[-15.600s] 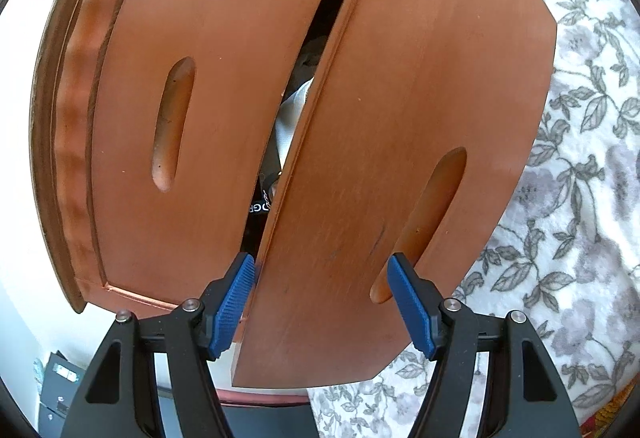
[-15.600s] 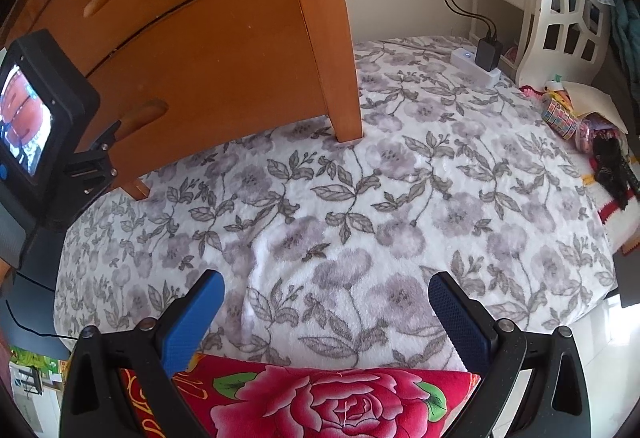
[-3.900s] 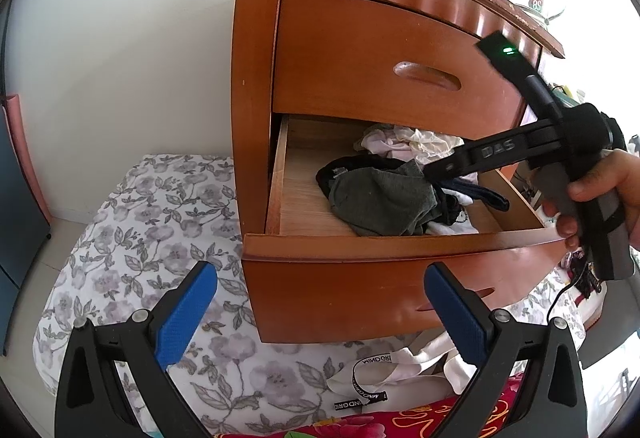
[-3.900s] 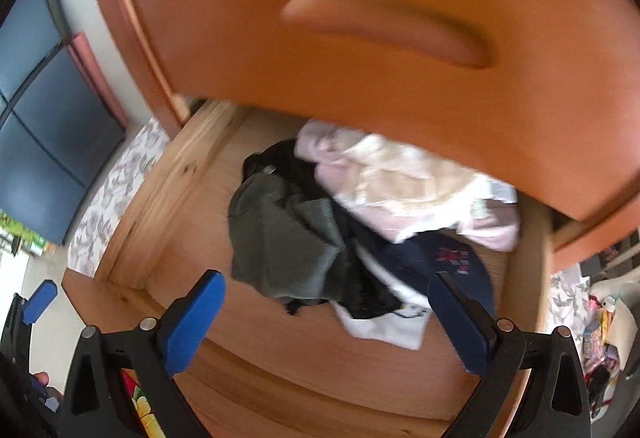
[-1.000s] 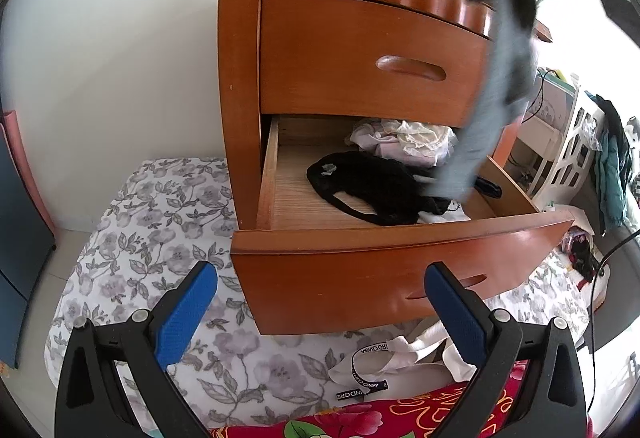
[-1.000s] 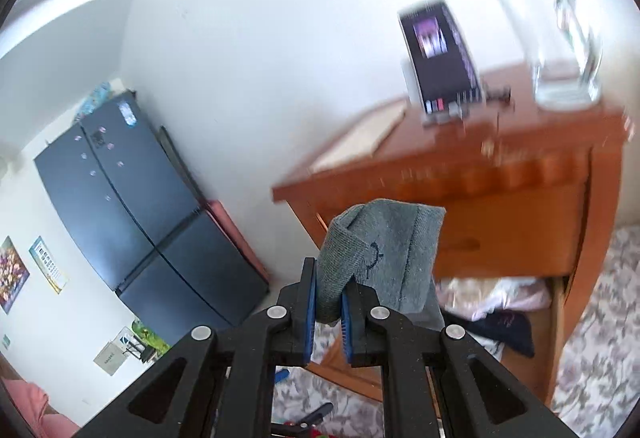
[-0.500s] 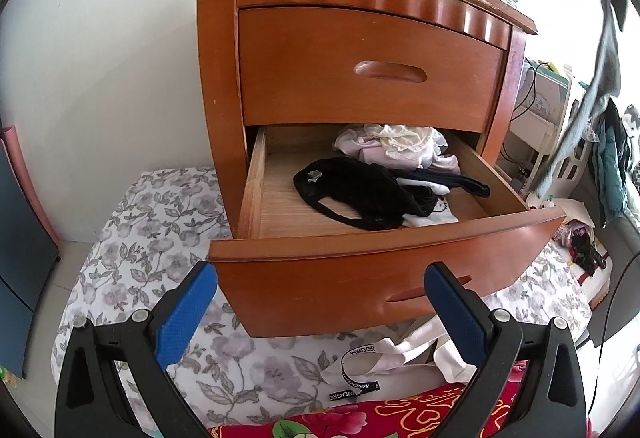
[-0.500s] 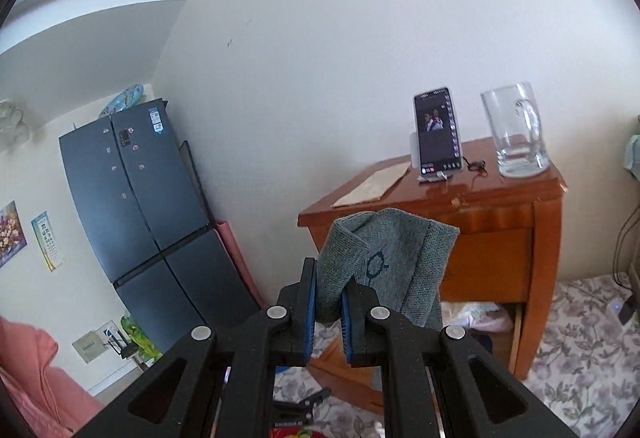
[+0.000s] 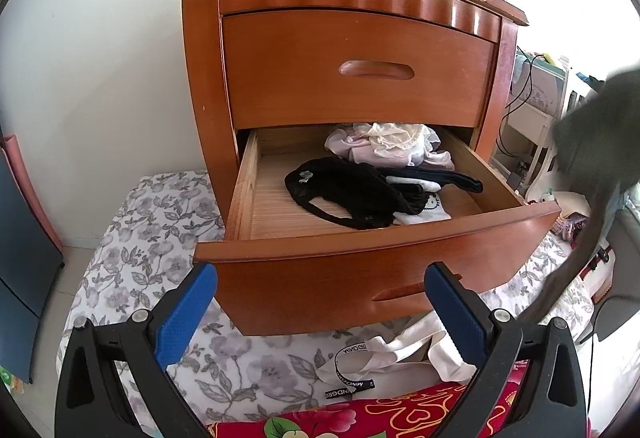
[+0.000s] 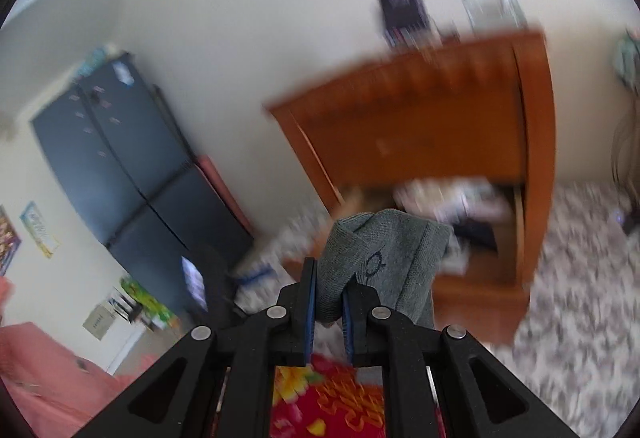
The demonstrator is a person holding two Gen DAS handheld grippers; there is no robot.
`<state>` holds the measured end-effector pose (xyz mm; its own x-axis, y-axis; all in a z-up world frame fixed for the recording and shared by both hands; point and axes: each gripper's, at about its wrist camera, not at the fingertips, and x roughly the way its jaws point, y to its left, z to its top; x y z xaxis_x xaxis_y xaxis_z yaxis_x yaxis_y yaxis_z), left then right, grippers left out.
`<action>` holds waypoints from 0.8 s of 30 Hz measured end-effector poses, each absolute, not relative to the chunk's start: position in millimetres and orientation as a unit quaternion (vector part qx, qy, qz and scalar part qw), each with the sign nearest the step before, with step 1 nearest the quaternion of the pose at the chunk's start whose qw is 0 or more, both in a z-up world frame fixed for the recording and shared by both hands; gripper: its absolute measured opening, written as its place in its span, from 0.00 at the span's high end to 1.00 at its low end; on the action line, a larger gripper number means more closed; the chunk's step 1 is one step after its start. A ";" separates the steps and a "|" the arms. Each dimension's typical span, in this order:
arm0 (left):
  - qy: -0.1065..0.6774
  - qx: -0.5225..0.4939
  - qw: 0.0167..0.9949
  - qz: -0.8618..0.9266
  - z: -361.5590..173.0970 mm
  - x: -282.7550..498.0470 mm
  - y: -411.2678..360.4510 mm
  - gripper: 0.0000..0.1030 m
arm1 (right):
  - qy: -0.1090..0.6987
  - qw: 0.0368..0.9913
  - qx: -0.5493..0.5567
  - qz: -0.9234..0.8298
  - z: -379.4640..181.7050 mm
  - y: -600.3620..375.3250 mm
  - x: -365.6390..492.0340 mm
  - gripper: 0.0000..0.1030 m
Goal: Take underwear out of drawer
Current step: 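Carry the dark green cloth out of the drawer toward the red blanket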
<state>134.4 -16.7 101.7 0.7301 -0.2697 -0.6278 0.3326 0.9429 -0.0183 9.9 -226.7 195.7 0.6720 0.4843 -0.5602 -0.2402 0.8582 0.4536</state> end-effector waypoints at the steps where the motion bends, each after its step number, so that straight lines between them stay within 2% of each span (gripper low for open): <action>1: 0.331 0.047 0.928 -0.163 101.5 134.5 -16.9 0.00 | 0.371 0.891 0.176 0.193 182.2 -225.7 15.6 0.88; 11: 0.338 0.050 0.926 -0.161 97.7 135.9 -16.2 0.00 | 0.516 0.824 0.187 0.141 56.8 -214.6 56.0 0.88; 24: 0.352 0.046 0.921 -0.160 86.9 141.0 -14.6 0.00 | 0.594 0.784 0.167 0.063 -17.0 -217.0 68.7 0.86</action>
<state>141.0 -14.6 86.9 0.7012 -0.2628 -0.6628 0.3272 0.9445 -0.0284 68.7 -217.0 -17.0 0.2865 0.2977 -0.9106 0.0992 0.9362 0.3373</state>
